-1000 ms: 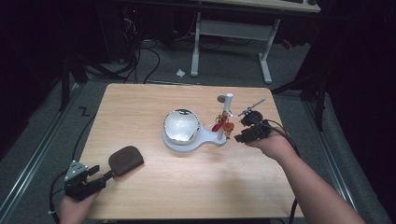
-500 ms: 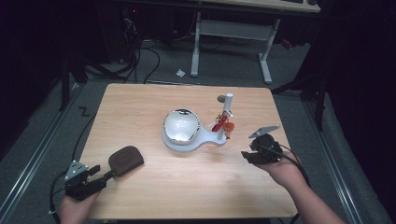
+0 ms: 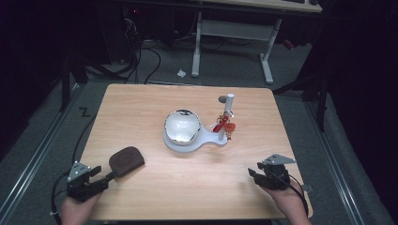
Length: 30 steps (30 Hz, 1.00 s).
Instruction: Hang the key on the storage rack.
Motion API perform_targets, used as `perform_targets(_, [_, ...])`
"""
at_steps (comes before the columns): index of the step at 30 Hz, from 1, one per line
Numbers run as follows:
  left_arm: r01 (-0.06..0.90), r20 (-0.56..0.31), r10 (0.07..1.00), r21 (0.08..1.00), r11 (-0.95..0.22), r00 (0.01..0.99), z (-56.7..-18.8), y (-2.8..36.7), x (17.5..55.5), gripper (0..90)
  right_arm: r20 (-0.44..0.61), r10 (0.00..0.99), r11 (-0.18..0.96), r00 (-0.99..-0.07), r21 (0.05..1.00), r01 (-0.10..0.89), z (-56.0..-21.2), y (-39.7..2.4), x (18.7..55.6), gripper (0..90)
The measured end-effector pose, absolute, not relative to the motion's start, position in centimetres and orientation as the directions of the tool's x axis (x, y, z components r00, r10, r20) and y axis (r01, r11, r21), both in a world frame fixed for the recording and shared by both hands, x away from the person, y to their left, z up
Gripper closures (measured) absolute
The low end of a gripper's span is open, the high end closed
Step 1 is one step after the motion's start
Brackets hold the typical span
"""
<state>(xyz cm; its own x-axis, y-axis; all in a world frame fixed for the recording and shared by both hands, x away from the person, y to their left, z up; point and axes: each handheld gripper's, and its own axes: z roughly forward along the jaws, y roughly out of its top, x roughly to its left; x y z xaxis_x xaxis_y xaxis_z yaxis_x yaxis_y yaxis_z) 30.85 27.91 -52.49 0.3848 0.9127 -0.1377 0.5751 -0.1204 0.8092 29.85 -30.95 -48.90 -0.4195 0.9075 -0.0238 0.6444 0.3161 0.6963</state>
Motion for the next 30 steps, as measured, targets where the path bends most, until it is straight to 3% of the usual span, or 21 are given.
perform_targets(7, [0.559, -0.143, 0.915, 0.823, -0.101, 0.377, -51.6, 28.1, 30.6, 36.5, -0.076, 0.917, 0.304, -0.391, 0.770, 0.562, -52.8, -31.8, 26.5, 53.1])
perform_targets(10, [0.548, -0.125, 0.915, 0.829, -0.116, 0.384, -51.3, 27.9, 30.5, 35.2, -0.112, 0.908, 0.339, -0.404, 0.764, 0.549, -52.8, -31.8, 26.4, 52.9])
perform_targets(30, [0.519, -0.083, 0.883, 0.833, -0.193, 0.461, -48.0, 23.7, 32.9, 36.1, -0.083, 0.899, 0.322, -0.430, 0.789, 0.522, -52.4, -32.0, 26.4, 53.1])
